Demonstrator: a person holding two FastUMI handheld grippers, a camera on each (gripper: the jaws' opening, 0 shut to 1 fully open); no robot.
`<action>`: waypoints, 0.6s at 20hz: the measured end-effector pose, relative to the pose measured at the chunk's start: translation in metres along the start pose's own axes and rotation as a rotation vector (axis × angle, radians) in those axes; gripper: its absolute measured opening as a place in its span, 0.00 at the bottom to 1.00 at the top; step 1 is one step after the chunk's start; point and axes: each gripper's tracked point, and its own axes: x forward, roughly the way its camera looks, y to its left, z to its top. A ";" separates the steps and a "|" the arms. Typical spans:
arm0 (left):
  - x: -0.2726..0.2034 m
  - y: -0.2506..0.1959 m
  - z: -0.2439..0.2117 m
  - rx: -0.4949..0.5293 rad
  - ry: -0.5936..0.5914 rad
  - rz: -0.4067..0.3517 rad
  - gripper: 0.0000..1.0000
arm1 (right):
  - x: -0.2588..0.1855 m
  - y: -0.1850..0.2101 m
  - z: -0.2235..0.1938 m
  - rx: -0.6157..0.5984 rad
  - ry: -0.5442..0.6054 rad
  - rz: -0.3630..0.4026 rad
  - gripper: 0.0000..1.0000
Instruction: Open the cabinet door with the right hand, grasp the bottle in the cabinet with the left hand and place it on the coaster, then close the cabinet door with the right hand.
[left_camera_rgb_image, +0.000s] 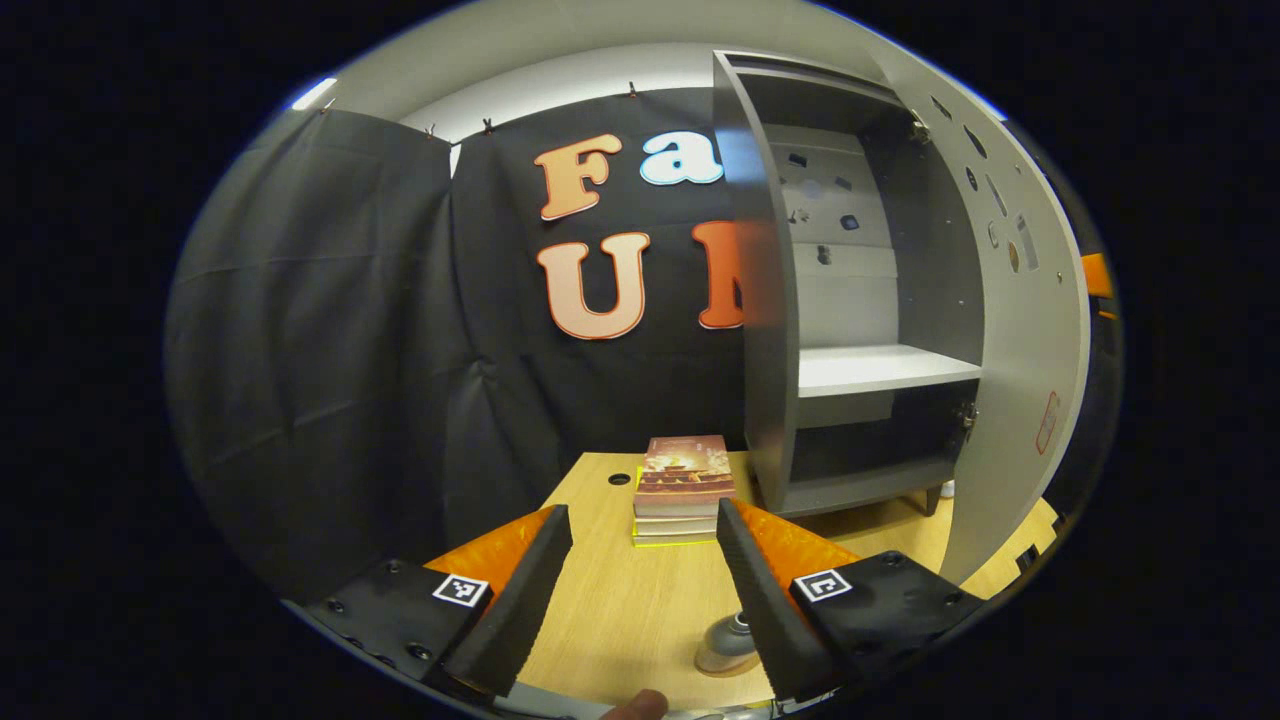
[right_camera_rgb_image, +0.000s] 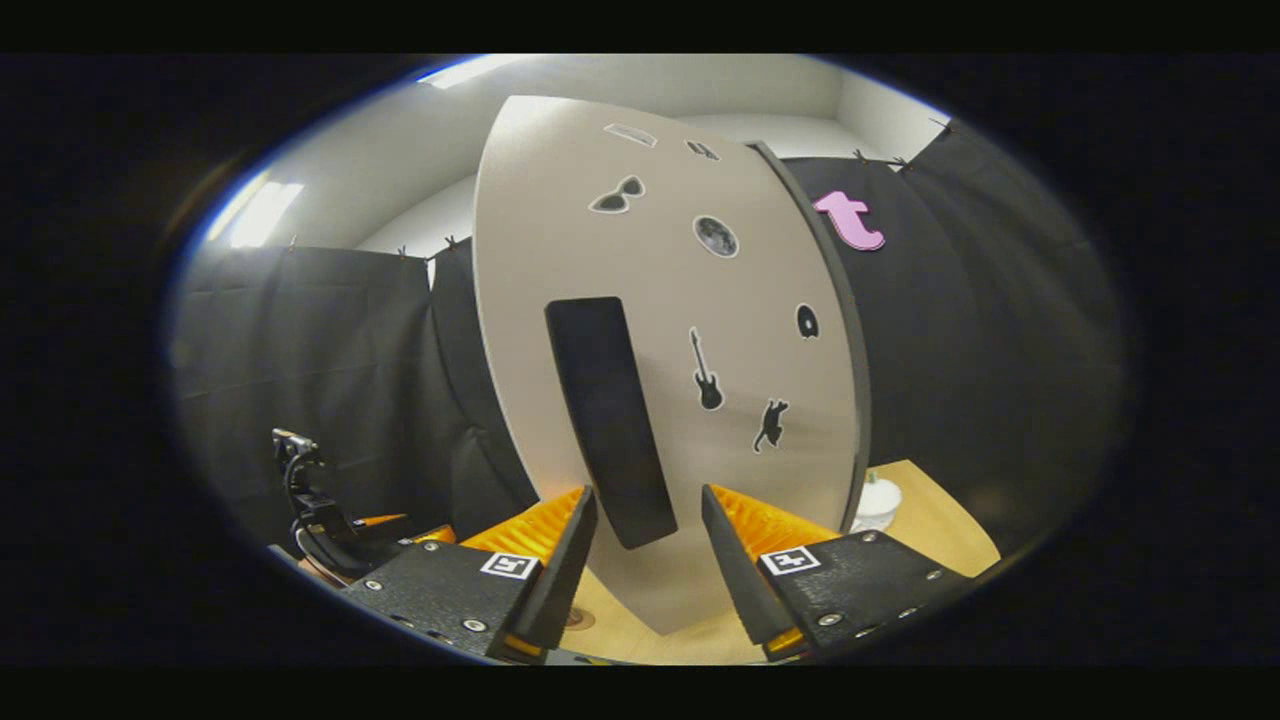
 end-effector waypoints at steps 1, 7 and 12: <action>0.002 0.007 -0.001 0.003 -0.002 0.011 0.95 | 0.005 0.001 0.000 0.003 -0.002 0.009 0.66; 0.025 0.044 -0.006 -0.005 -0.001 0.064 0.95 | 0.025 0.005 0.000 -0.002 -0.012 0.049 0.71; 0.052 0.061 -0.006 -0.026 0.001 0.076 0.95 | 0.042 0.012 -0.001 -0.027 -0.020 0.061 0.74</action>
